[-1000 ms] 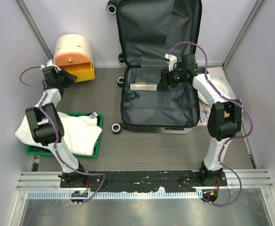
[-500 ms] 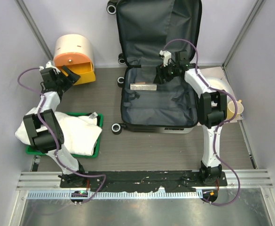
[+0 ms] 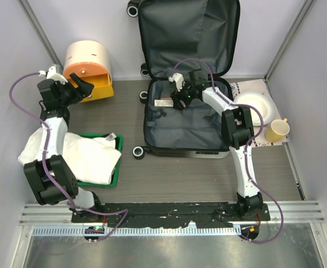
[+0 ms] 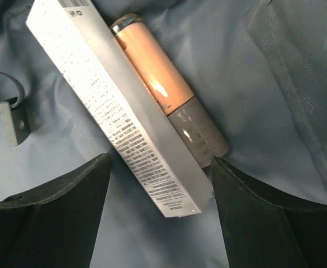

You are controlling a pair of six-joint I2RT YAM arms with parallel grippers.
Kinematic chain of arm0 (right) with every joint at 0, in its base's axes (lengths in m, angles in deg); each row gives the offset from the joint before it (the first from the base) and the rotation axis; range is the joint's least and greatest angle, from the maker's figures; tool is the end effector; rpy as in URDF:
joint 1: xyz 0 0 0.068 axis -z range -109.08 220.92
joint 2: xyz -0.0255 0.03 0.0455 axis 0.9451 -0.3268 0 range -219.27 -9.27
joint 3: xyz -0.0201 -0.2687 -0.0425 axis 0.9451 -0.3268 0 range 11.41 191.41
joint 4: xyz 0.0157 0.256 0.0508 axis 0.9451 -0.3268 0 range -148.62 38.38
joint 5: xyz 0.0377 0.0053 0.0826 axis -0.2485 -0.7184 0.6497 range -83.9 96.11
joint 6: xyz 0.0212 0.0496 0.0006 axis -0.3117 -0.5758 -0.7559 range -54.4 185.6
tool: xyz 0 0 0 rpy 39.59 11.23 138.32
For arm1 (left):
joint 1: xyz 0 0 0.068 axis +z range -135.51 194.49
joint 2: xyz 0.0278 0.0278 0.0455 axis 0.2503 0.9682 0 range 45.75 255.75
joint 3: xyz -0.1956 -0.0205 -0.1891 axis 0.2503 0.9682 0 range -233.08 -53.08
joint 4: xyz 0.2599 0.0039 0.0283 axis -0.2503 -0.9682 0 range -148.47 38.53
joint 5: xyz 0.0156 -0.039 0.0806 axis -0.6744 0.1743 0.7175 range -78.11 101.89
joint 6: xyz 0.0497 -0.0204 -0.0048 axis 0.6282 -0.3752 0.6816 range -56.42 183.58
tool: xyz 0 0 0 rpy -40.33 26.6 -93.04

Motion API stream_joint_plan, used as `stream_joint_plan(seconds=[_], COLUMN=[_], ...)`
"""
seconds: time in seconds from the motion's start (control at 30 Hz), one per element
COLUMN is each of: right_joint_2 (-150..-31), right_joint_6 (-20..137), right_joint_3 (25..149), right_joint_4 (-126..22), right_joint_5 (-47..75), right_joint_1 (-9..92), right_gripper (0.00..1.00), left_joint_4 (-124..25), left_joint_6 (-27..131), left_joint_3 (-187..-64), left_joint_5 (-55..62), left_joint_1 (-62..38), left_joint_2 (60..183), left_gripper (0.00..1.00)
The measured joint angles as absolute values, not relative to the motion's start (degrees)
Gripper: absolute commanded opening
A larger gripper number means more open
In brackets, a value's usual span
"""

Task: Open, take out, and arrange the luggage

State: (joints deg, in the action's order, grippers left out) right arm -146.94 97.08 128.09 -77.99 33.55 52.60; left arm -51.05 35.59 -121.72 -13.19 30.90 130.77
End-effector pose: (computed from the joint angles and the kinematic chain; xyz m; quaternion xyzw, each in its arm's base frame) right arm 0.5046 0.1844 0.1817 -0.4593 0.7845 0.1790 0.3762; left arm 0.3411 0.0848 0.3358 -0.1734 0.7710 -0.2318 0.5673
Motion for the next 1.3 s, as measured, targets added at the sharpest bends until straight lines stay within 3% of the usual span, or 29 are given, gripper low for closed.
stream_joint_plan(seconds=[0.1, 0.13, 0.33, 0.4, 0.5, 0.67, 0.77, 1.0, 1.3], right_joint_2=[-147.42, -147.7, -147.7, -146.15, -143.86, -142.63, -142.94, -143.94, -136.23], right_joint_6=[98.44, 98.63, 100.49, 101.96, 103.92, 107.99, 109.93, 112.97, 110.87], right_joint_3=[128.9, 129.12, 128.05, 125.16, 121.6, 119.83, 120.64, 123.13, 117.95], right_joint_4=[-77.24, -76.87, -75.41, -74.03, -72.59, -72.68, -74.42, -77.46, -77.57], right_joint_5=[31.73, 30.71, 29.79, 30.16, 29.61, 26.55, 24.93, 23.93, 26.09], right_joint_1=[52.33, 52.27, 52.29, 52.29, 52.27, 52.18, 52.05, 51.57, 51.92], right_gripper=[0.65, 0.55, 0.31, 0.31, 0.56, 0.53, 0.45, 0.03, 0.01], left_joint_4=[-51.24, -51.29, -52.23, -52.62, -52.67, -52.64, -52.56, -52.95, -58.13], left_joint_6=[36.35, 36.7, 37.53, 37.73, 38.32, 39.2, 39.83, 41.53, 49.93], left_joint_3=[-121.33, -121.15, -120.58, -120.52, -120.5, -120.52, -120.52, -122.11, -128.93], left_joint_5=[-13.59, -13.7, -13.94, -13.96, -14.31, -14.81, -14.81, -14.77, -16.43], left_joint_1=[30.9, 30.9, 30.92, 30.92, 30.9, 30.87, 30.83, 30.7, 24.91], left_joint_2=[129.13, 128.67, 127.23, 127.16, 127.16, 127.16, 127.16, 127.12, 126.09], left_gripper=[0.77, 0.77, 0.76, 0.76, 0.77, 0.77, 0.77, 0.77, 0.79])
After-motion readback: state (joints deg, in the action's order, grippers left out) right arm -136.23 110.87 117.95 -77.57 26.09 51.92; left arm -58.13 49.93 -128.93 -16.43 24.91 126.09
